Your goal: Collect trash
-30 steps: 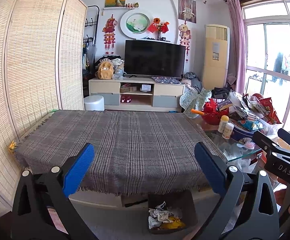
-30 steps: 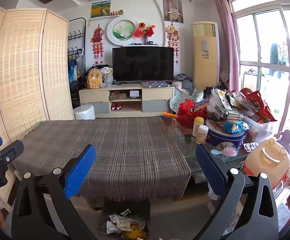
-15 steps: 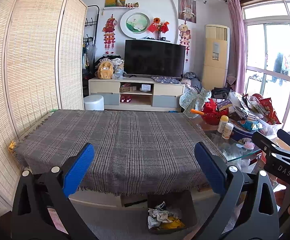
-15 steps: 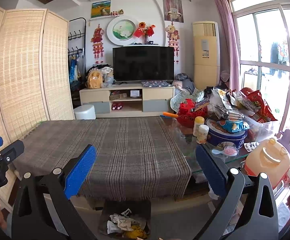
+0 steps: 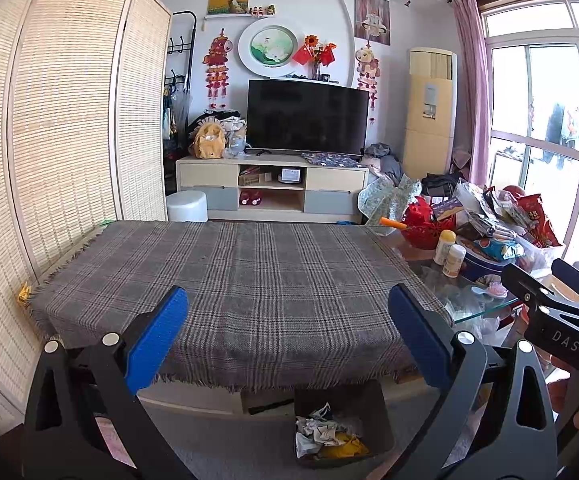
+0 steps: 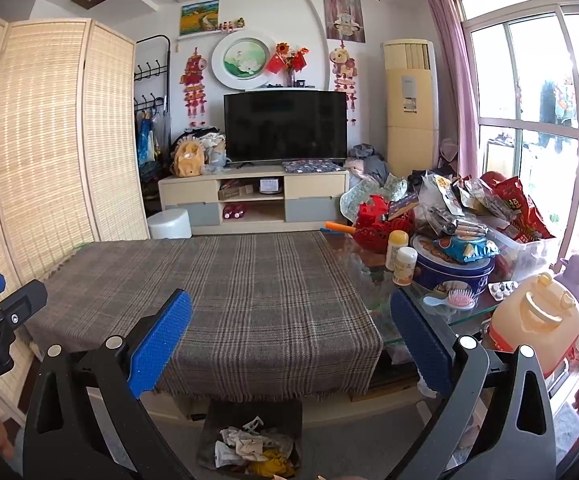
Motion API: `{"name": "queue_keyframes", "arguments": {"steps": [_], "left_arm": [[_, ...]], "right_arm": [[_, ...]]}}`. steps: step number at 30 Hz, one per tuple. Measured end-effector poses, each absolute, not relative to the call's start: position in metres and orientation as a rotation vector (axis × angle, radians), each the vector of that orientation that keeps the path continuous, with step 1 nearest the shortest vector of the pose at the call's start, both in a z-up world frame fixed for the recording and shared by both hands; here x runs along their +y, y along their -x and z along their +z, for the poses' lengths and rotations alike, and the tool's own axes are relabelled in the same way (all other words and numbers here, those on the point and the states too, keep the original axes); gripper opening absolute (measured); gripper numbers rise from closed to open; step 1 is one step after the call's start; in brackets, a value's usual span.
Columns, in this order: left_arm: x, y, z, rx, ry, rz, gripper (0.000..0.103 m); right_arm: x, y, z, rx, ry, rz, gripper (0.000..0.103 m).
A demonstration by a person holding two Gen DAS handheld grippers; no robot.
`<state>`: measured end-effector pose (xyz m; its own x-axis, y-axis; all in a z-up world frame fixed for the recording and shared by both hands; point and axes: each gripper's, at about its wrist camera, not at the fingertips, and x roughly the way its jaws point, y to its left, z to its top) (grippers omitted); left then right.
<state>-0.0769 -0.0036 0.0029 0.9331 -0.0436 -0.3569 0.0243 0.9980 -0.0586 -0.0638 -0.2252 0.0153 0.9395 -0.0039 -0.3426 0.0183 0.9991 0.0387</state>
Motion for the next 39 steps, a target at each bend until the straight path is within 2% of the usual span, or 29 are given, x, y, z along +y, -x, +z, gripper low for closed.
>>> {"name": "queue_keyframes", "arguments": {"steps": [39], "left_arm": [[0.006,0.068,0.003,0.398,0.076,-0.050,0.095]], "right_arm": [[-0.228,0.059,0.011,0.365,-0.047,-0.017,0.100]]}}
